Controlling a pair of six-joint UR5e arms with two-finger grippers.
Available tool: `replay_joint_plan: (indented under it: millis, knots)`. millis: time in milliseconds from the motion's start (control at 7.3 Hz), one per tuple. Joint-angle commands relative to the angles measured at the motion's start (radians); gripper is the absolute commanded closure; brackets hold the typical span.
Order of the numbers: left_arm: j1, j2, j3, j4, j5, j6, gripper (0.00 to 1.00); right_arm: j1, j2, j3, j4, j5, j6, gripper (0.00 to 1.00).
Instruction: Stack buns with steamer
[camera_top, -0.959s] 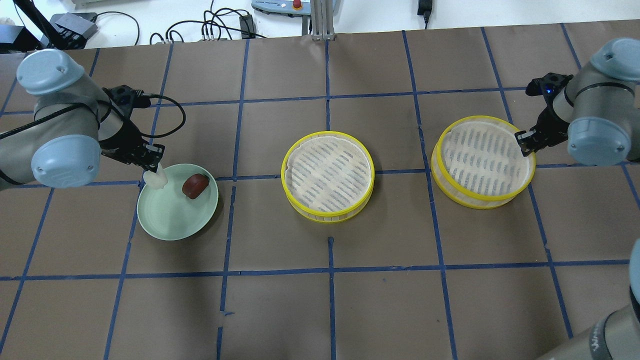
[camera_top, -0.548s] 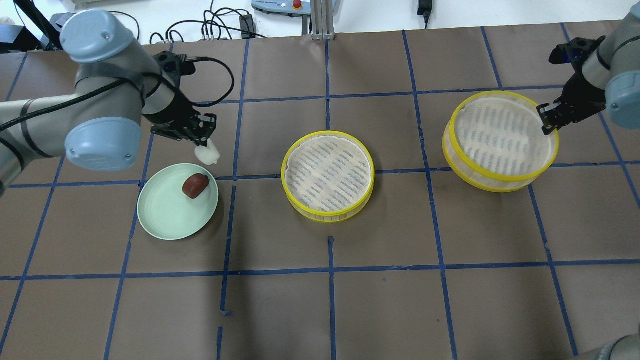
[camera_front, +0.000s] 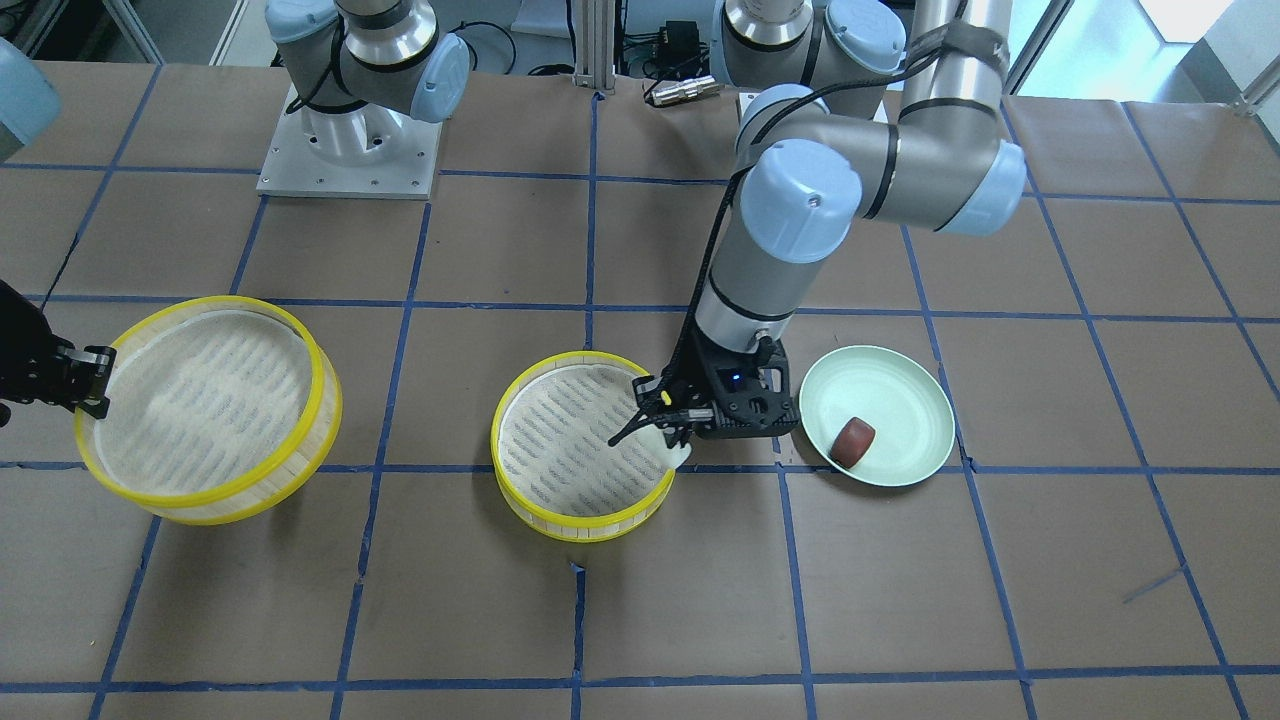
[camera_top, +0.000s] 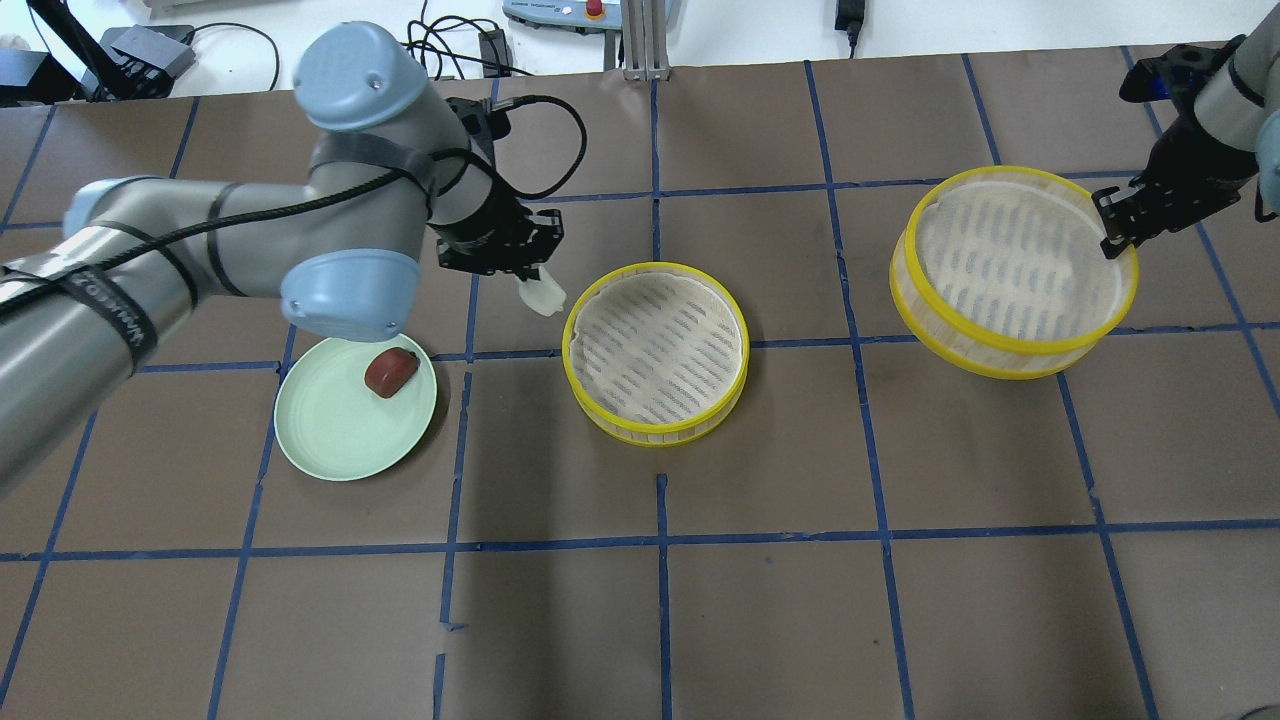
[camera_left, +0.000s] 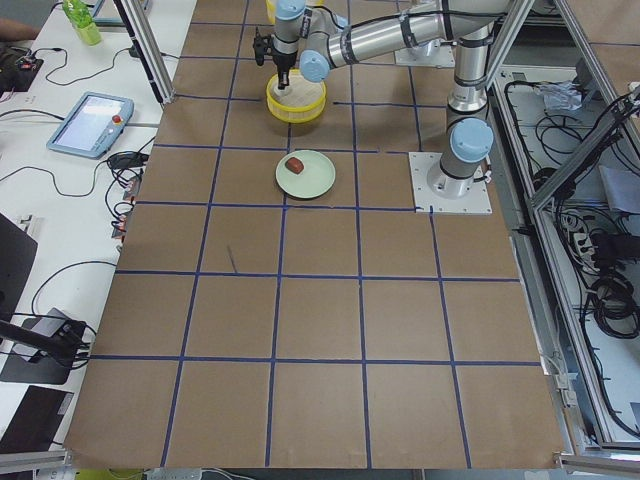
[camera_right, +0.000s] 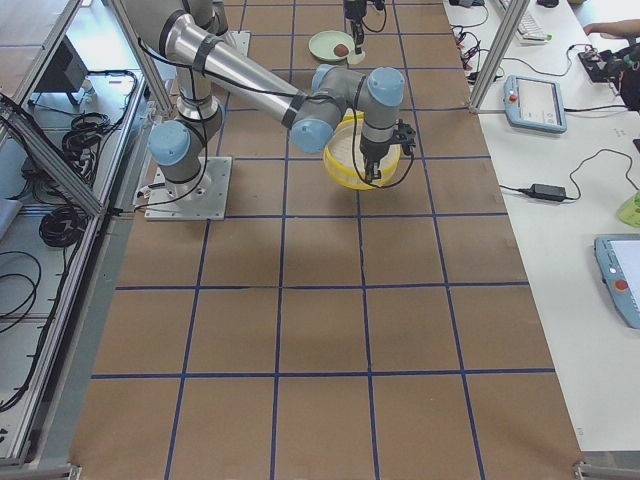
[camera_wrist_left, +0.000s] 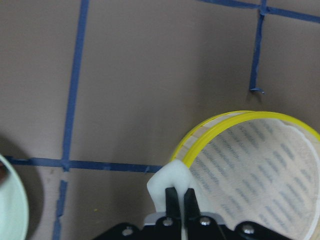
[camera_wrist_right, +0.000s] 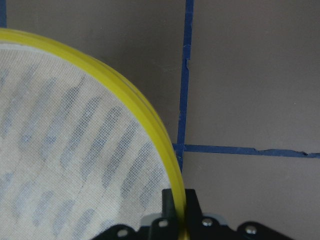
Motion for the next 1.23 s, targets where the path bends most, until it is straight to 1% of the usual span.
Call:
replay_joint_plan:
  millis: [0,274,411,548,685,822,959,1096]
  knots:
    - [-0.060,-0.048,-0.007,0.047,0.003,-0.091,0.04,0.100,-0.003,-0.001,-0.010,-0.002,0.101,0.93]
    - [-0.060,-0.046,-0.014,0.046,0.004,-0.090,0.00,0.171,-0.003,0.002,-0.001,0.001,0.222,0.93]
    - [-0.060,-0.031,-0.012,0.047,0.035,-0.046,0.01,0.221,-0.005,0.004,-0.005,0.007,0.288,0.93]
    - [-0.031,-0.020,-0.015,0.047,0.154,0.195,0.01,0.310,0.002,0.004,-0.014,-0.004,0.381,0.93]
    - [0.053,-0.010,-0.030,0.035,0.191,0.348,0.01,0.380,0.008,0.001,-0.019,0.002,0.467,0.93]
    - [0.148,0.019,-0.094,0.036,0.183,0.420,0.00,0.443,0.023,0.002,-0.060,0.012,0.596,0.93]
    - [0.222,0.062,-0.169,0.044,0.185,0.575,0.00,0.541,0.061,0.001,-0.133,-0.004,0.684,0.94]
    - [0.300,0.069,-0.199,0.039,0.184,0.660,0.00,0.603,0.104,-0.006,-0.149,-0.016,0.770,0.94]
